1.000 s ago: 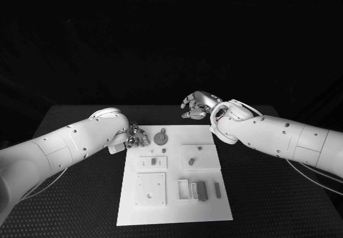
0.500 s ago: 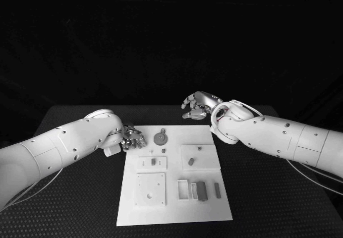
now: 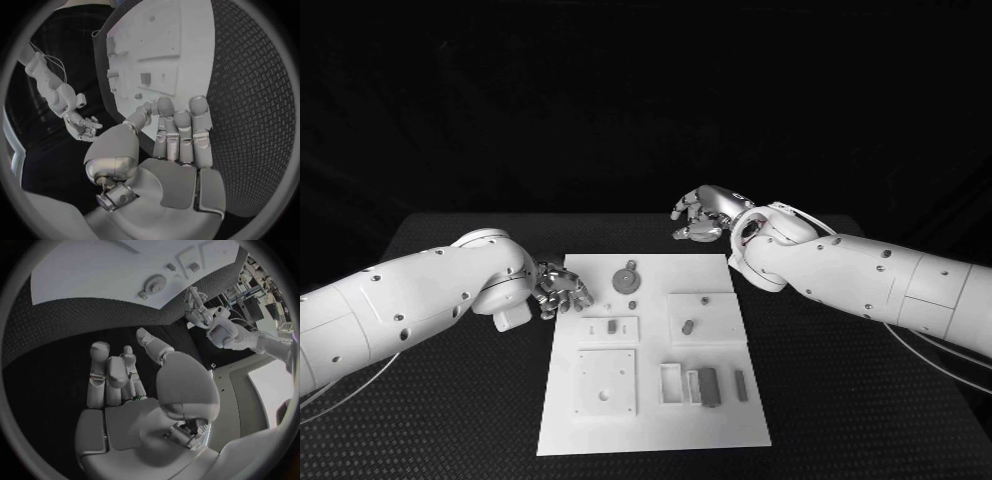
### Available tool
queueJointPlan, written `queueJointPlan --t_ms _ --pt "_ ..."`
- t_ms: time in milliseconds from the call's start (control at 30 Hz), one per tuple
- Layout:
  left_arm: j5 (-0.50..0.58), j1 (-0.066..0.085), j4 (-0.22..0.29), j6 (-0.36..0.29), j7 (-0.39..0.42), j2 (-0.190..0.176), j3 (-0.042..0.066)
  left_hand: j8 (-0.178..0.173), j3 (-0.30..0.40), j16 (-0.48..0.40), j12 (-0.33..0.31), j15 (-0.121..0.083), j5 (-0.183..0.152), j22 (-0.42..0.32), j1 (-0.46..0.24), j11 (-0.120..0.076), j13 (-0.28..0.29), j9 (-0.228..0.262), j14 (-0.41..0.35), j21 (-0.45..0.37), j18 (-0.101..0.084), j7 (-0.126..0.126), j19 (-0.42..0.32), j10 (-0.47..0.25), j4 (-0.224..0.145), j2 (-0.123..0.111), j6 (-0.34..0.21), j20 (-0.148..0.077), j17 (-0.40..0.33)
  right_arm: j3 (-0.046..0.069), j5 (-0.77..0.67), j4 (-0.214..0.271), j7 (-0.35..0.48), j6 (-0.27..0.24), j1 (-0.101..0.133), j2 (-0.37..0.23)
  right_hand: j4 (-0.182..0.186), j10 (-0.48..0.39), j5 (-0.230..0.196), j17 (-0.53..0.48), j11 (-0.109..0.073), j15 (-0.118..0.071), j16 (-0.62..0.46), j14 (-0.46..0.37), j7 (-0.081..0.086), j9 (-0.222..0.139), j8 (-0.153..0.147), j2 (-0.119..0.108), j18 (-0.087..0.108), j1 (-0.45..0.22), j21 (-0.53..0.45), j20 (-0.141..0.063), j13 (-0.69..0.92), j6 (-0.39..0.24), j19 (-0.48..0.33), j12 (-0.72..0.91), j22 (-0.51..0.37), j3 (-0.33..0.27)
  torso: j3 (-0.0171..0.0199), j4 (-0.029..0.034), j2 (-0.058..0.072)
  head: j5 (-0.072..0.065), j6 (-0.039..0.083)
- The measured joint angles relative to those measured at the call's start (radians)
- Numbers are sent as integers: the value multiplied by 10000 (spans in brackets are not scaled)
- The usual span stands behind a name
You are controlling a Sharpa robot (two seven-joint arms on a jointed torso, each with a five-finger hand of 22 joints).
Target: Assemble the parts on the task board
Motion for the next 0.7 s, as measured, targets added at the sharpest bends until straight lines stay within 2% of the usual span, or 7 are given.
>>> queueJointPlan --t_ms 167,300,533,700 --pt "-45 -6 476 22 -104 -156 -66 0 5 0 0 15 -12 0 0 -1 0 9 -12 1 0 0 20 2 -6 0 0 -19 1 0 5 0 -3 6 0 -18 0 0 0 0 0 0 0 0 1 0 0 0 -1 0 0 0 0 0 2 -2 0 0 -12 3 5 30 -24" --pt "-330 -8 678 106 -178 -174 -208 0 11 36 0 13 -38 0 0 -1 0 9 -17 35 -1 0 20 3 -13 0 0 -19 1 0 9 0 -4 9 0 -13 0 0 0 0 0 0 0 0 1 0 0 0 -1 0 0 1 0 1 2 -2 0 0 -14 0 12 74 -35" --pt "-932 -6 700 215 -285 -92 -359 -1 18 39 0 -26 4 -1 0 -1 1 18 -13 35 -1 0 22 5 -45 0 0 -20 1 0 16 -5 -5 16 -3 4 0 0 0 0 0 0 0 0 2 1 0 0 0 0 0 20 1 1 11 -2 0 0 -7 -23 28 115 -58" --pt "-1279 -2 700 299 -343 102 -559 -1 18 39 0 -29 6 -1 1 -1 1 16 -10 35 -1 -28 25 5 -45 0 29 -23 1 -1 21 -6 -7 21 -5 14 0 0 0 0 0 0 0 0 2 1 0 0 -1 0 0 22 1 1 10 -3 0 0 -7 -28 33 117 -91"
